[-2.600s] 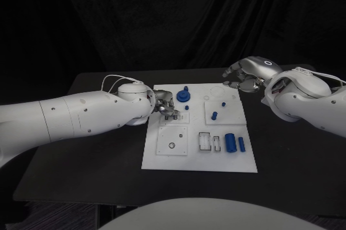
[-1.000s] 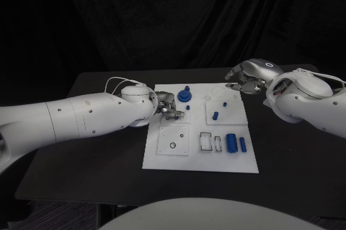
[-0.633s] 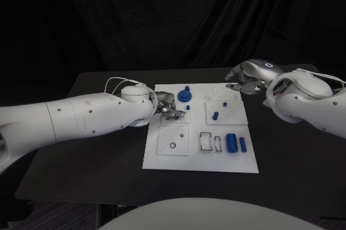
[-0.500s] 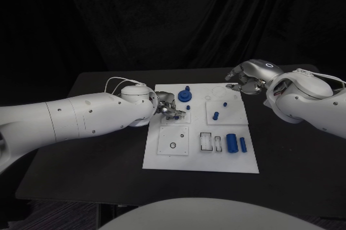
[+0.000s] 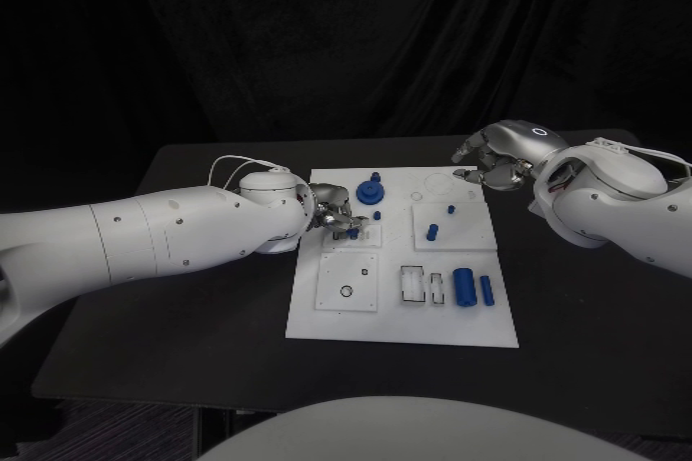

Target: Assemble the parts on the task board

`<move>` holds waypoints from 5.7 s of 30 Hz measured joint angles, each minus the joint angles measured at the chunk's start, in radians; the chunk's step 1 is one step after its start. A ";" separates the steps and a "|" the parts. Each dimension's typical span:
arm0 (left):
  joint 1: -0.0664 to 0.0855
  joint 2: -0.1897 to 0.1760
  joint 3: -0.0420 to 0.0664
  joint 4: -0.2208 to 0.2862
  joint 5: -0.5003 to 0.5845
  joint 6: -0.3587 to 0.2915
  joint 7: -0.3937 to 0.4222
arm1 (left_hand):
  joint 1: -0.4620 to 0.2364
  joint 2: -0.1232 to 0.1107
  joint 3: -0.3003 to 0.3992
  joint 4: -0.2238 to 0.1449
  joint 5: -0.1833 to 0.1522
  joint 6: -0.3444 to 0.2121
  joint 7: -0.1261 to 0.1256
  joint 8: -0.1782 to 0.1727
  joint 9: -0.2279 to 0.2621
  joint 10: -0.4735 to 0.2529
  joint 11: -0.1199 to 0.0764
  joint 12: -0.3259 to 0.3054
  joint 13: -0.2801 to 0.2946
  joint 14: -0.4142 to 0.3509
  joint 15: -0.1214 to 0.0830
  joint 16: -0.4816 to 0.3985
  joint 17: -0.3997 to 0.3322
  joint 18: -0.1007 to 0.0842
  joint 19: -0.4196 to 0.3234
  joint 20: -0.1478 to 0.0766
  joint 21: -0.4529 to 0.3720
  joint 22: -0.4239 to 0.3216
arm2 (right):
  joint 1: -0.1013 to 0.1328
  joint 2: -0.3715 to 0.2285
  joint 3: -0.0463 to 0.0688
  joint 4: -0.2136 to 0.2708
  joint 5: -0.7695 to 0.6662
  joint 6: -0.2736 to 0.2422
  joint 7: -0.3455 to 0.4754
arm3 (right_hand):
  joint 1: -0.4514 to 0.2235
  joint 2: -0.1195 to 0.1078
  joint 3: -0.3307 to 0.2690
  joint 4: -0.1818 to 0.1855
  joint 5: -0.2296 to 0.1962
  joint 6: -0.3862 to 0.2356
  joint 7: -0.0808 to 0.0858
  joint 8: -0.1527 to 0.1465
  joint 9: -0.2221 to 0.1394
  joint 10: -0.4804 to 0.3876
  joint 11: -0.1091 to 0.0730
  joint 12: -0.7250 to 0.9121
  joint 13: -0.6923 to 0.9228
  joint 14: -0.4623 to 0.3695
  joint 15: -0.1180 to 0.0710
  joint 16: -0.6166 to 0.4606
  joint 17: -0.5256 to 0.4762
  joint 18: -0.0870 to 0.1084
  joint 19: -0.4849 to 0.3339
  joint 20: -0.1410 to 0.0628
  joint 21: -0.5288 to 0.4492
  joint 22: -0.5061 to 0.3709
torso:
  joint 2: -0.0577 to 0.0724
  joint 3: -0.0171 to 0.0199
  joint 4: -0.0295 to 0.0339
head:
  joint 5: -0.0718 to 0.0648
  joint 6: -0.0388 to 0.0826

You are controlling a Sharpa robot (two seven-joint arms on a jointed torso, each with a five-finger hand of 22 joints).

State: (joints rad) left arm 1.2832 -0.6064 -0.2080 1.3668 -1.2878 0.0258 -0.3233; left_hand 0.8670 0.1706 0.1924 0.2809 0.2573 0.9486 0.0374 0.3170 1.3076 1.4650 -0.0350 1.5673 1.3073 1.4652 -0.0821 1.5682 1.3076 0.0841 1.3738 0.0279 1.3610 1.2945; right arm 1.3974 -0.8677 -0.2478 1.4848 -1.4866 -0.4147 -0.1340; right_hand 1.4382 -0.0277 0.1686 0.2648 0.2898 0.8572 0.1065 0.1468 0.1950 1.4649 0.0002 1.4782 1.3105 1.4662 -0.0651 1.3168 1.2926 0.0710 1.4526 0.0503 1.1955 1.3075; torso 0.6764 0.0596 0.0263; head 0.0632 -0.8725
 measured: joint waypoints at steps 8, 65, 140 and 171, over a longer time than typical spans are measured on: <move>0.000 -0.004 0.000 0.000 0.020 -0.002 0.002 | 0.026 -0.021 0.003 -0.003 0.005 -0.002 -0.002 0.000 0.002 0.000 0.000 0.000 0.000 0.000 0.000 0.000 0.000 0.000 -0.001 0.001 0.000 0.002 | 0.000 0.000 0.000 0.000 0.000 0.005 -0.004 | 0.000 0.000 0.000 0.000 0.004 0.004 0.004 0.000 -0.001 -0.004 0.004 -0.003 0.000 0.000 0.000 -0.005 -0.003 0.000 0.000 0.000 -0.005 0.000 | 0.001 0.0000 0.0003 | 0.001 0.000; -0.002 -0.019 0.001 0.014 0.035 0.005 0.002 | 0.010 -0.056 -0.028 0.010 -0.106 -0.004 0.011 -0.086 -0.036 0.002 0.012 0.000 0.000 0.000 0.007 0.000 0.000 0.000 0.004 0.007 -0.015 0.014 | -0.001 0.000 0.000 -0.001 0.000 0.028 -0.021 | 0.007 0.007 0.021 -0.015 0.047 0.004 0.004 -0.008 -0.009 -0.007 0.007 -0.011 -0.001 0.000 0.000 -0.020 -0.017 -0.001 -0.006 0.001 -0.026 0.000 | -0.001 0.0002 -0.0003 | 0.005 0.000; -0.012 -0.024 0.004 0.035 0.038 -0.030 0.004 | 0.203 -0.071 0.019 -0.138 0.140 0.036 0.011 -0.180 -0.116 0.002 0.012 0.000 0.000 0.000 0.007 0.000 0.000 0.000 0.004 0.014 -0.042 0.013 | -0.002 -0.001 0.000 -0.001 0.000 0.051 -0.045 | 0.006 0.006 0.029 -0.018 0.062 0.007 0.007 -0.012 -0.012 -0.011 0.011 -0.020 0.000 0.000 0.000 -0.032 -0.030 -0.001 -0.013 0.001 -0.049 0.000 | 0.000 -0.0010 0.0002 | 0.009 0.000; -0.015 -0.034 0.001 0.036 0.039 -0.081 0.017 | 0.172 -0.163 0.260 -0.229 0.243 0.031 0.016 -0.182 -0.094 0.002 0.012 0.000 0.000 0.000 0.007 0.000 0.000 0.000 0.004 0.014 -0.056 0.014 | -0.003 -0.004 0.000 -0.001 0.000 0.061 -0.055 | 0.006 0.006 0.037 -0.021 0.066 0.007 0.007 -0.016 -0.016 -0.018 0.011 -0.025 -0.001 0.000 0.000 -0.043 -0.037 -0.001 -0.020 0.002 -0.066 0.000 | 0.001 -0.0004 0.0009 | 0.008 0.000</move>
State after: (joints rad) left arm 1.2679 -0.6400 -0.2069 1.4032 -1.2485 -0.0551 -0.3068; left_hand 1.0393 0.0080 0.4522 0.0521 0.5001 0.9797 0.0537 0.1354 1.2141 1.4665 -0.0230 1.5673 1.3073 1.4651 -0.0749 1.5681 1.3079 0.0840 1.3779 0.0414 1.3046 1.3081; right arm 1.3946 -0.8715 -0.2478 1.4840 -1.4864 -0.3540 -0.1894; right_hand 1.4446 -0.0213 0.2059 0.2440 0.3556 0.8642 0.1135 0.1308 0.1792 1.4469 0.0109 1.4530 1.3100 1.4659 -0.0648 1.2734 1.2552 0.0702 1.4330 0.0519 1.1294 1.3074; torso 0.6770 0.0593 0.0271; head 0.0715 -0.8725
